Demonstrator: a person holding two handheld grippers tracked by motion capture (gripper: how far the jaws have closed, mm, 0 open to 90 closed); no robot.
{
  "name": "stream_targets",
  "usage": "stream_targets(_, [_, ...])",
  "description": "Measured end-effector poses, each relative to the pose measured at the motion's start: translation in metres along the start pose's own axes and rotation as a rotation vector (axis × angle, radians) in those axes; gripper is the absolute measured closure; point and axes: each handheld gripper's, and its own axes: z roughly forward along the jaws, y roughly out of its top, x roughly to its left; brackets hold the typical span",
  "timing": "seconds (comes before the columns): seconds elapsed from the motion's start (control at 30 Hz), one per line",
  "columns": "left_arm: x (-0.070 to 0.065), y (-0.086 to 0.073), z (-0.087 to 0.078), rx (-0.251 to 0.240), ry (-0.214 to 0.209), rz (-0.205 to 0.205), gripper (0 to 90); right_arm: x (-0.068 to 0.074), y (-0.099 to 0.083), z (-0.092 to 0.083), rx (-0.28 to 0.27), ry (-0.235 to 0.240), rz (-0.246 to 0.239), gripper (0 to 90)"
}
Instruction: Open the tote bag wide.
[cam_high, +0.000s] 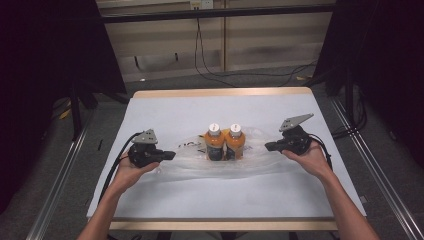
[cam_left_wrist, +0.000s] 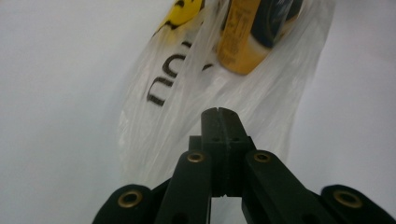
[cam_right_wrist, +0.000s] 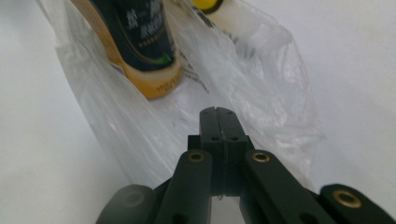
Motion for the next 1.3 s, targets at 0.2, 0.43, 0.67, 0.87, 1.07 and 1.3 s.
stream_targets(0.2, [-0.017, 0.009, 0.011, -0.019, -0.017, 0.013, 90.0, 0.007, 0.006, 0.001, -0.07, 0.033, 0.02, 90.0])
stream_targets(0.43, [-0.037, 0.027, 0.036, -0.049, -0.082, 0.019, 90.0, 0.012, 0.019, 0.008, -0.078, 0.048, 0.005, 90.0])
stream_targets(0.67, [-0.054, 0.049, 0.07, -0.062, -0.139, 0.046, 90.0, 0.014, 0.037, 0.025, -0.062, 0.069, -0.015, 90.0])
stream_targets(0.87, [-0.066, 0.059, 0.096, -0.06, -0.149, 0.079, 90.0, 0.009, 0.043, 0.039, -0.05, 0.071, -0.006, 90.0])
stream_targets(1.07, [-0.074, 0.058, 0.113, -0.036, -0.112, 0.113, 90.0, 0.004, 0.04, 0.053, -0.027, 0.079, 0.014, 90.0])
stream_targets(1.3, [-0.074, 0.048, 0.122, -0.014, -0.093, 0.1, 90.0, -0.003, 0.037, 0.065, 0.003, 0.089, 0.052, 90.0])
